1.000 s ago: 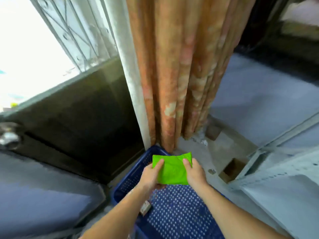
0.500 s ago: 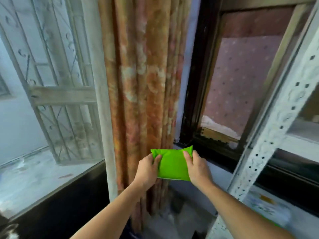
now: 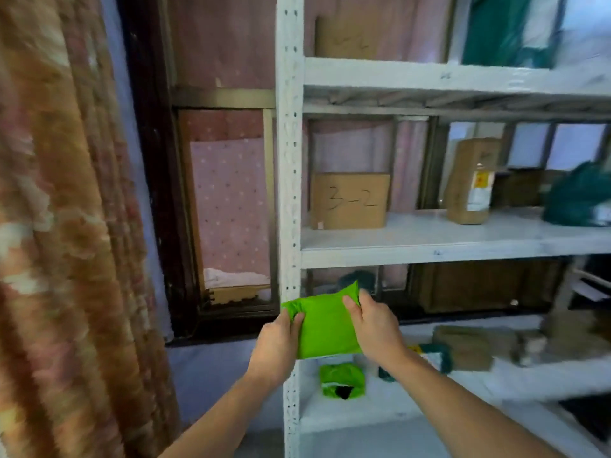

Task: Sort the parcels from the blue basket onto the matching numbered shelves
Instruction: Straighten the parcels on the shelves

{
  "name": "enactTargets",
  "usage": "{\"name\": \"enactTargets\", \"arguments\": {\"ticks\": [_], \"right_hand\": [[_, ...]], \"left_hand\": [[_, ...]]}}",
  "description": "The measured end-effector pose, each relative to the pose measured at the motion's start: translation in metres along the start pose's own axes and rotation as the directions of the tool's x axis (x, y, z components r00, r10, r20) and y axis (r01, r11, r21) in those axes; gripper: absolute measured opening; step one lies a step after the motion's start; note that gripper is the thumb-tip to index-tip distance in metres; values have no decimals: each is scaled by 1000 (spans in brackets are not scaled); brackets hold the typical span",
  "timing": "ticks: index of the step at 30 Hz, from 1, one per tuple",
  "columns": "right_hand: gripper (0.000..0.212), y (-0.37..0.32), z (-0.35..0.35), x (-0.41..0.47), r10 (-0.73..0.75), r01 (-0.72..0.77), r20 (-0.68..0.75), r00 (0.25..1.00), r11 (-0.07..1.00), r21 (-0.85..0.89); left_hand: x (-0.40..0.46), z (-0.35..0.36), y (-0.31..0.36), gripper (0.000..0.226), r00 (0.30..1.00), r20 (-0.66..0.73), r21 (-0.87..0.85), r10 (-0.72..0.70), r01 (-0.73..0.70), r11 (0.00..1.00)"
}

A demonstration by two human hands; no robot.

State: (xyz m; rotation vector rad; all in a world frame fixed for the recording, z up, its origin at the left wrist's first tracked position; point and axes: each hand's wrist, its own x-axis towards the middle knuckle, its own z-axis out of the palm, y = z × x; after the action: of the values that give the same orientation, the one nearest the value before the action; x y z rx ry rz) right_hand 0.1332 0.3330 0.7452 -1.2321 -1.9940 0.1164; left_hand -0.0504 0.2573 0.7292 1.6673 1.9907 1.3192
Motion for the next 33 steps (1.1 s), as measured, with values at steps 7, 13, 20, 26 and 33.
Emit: {"name": "enactTargets", "arguments": {"ticks": [7,13,20,26,33], "right_hand": [[38,64,-116,-59,167,-175,-87,982,980,-99],[52,111,-183,-93,228,-244,-154,961,965,-95],[40,176,-234,-142,328,-330,-153,932,944,16],[42,212,-277,-167,345,-357,-219,913,934,-17],[28,213,-304,-177,184,-254,-368,911,955,-151]], "left_hand": [[-30,71,93,33,965,164,-43,202,-198,979],[-57,115,162,32,940,214,-32,267,-267,963],[-99,182,221,33,919,304,54,251,-279,959],[-132,228,261,27,968,207,-79,143,-129,989],[-168,250,314,37,931,311,-477,190,-20,878]]}}
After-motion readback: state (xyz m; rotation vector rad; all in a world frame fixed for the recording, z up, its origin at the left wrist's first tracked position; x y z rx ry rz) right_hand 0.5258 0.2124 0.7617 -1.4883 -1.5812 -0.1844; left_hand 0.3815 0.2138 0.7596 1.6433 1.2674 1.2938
